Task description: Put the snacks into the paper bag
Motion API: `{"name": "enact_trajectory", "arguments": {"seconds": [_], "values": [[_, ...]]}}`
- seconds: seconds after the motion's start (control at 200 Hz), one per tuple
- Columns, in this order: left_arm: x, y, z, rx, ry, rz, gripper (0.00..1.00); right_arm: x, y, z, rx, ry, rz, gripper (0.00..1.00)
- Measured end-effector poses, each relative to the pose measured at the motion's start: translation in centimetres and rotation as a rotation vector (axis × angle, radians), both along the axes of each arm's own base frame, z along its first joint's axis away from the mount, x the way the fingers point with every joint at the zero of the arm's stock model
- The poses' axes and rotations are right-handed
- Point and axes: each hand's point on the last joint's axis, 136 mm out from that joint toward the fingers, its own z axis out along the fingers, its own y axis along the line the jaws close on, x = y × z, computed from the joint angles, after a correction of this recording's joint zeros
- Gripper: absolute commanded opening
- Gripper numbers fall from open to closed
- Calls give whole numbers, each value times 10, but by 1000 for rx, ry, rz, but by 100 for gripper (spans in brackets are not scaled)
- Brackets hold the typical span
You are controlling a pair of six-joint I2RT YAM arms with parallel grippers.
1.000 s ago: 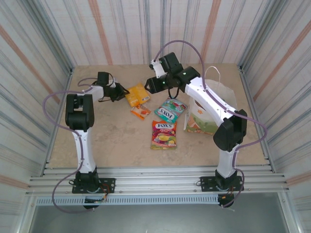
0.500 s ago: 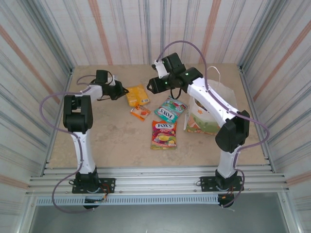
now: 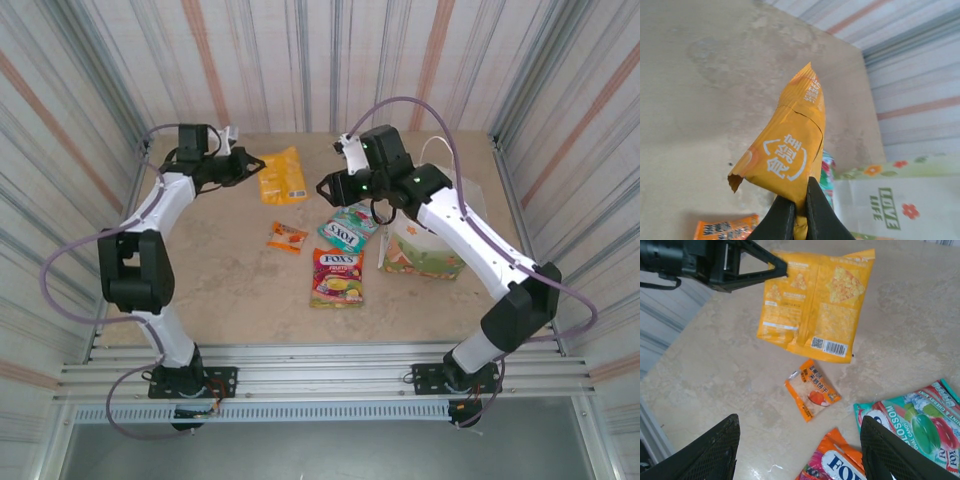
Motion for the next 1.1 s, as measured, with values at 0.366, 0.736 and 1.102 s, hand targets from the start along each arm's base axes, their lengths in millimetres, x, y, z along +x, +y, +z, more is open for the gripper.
{"name": "enact_trajectory", "arguments": {"seconds": [0.366, 0.736, 1.102], "values": [[-82, -55, 86, -95, -246, -256, 0, -14, -21, 21, 122, -51, 5, 66], [-142, -89, 143, -163, -525, -453, 0, -38, -54, 52, 354, -193, 59, 66], [-162, -105, 162, -203, -652, -551, 0, -63, -50, 83, 453, -308, 201, 64]]}}
